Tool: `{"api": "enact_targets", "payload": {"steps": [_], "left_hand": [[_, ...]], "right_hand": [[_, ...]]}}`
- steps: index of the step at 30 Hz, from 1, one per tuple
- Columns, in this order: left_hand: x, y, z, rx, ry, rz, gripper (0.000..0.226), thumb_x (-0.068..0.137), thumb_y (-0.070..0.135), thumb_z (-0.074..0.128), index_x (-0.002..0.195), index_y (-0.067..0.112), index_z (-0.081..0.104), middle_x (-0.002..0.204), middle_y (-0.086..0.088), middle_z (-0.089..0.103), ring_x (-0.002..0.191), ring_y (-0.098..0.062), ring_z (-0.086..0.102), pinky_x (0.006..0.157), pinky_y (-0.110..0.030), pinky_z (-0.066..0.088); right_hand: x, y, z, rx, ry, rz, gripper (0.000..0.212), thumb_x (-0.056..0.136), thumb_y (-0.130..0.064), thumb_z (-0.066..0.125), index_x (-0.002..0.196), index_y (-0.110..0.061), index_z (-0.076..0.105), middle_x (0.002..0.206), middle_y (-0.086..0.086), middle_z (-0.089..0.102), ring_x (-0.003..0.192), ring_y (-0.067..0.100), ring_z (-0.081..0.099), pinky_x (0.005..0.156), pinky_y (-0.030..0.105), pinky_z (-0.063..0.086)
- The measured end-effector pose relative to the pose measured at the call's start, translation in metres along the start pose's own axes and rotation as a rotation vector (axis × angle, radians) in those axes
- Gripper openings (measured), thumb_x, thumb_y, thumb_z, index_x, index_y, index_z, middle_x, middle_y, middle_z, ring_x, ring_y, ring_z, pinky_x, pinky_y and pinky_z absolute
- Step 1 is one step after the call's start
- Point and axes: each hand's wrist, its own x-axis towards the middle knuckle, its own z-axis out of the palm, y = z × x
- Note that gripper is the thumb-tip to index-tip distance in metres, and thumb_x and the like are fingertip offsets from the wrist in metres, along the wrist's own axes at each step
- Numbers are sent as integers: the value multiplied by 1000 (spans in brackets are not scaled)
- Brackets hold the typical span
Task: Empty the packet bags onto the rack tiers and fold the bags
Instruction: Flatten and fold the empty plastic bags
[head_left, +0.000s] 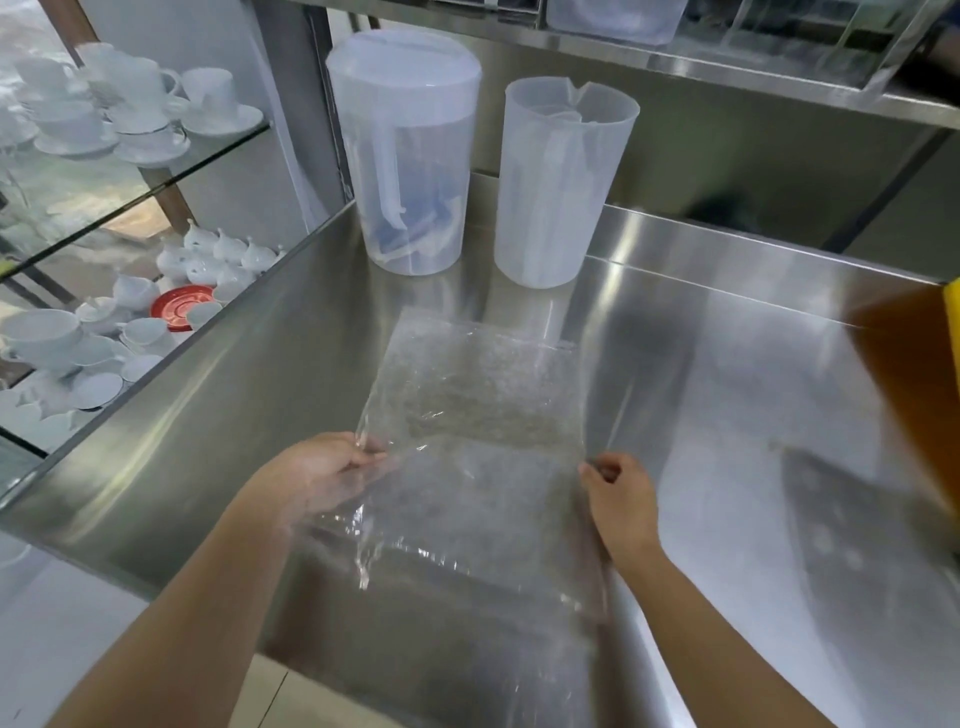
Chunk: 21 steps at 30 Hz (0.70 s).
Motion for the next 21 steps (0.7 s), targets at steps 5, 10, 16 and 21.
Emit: {"api": "enact_targets", "payload": {"steps": [5, 10, 16, 21], "left_hand": [[-6, -3, 12, -55, -135, 19, 30, 86, -12, 44, 107, 2, 61, 85, -12, 73, 60, -16, 69, 53, -21, 56], [-16, -2, 28, -16, -308, 30, 39, 65, 2, 77, 100, 6, 63, 80, -9, 74, 61, -17, 71, 50, -26, 58], [-13, 12, 40, 13, -129, 107, 18, 84, 0, 61, 101, 4, 55, 90, -18, 74, 69, -22, 72, 52, -30, 58], [-10, 13, 52, 63, -111, 72, 16, 82, -7, 60, 92, 3, 54, 84, -18, 74, 66, -23, 72, 51, -32, 59]], "right_hand": [[15, -11, -25, 505, -285, 357, 22, 84, -24, 64, 69, -9, 58, 62, 11, 54, 50, 22, 52, 48, 24, 46], [21, -3, -39, 642, -520, 353, 10, 83, 8, 53, 86, 10, 62, 58, 11, 69, 48, 18, 65, 47, 25, 56], [23, 16, -52, 648, -499, 300, 11, 81, 13, 54, 88, 8, 60, 56, 11, 68, 45, 16, 65, 42, 23, 54], [25, 26, -56, 655, -462, 335, 11, 80, 12, 57, 91, 11, 60, 60, 15, 70, 50, 20, 68, 43, 27, 55]]}}
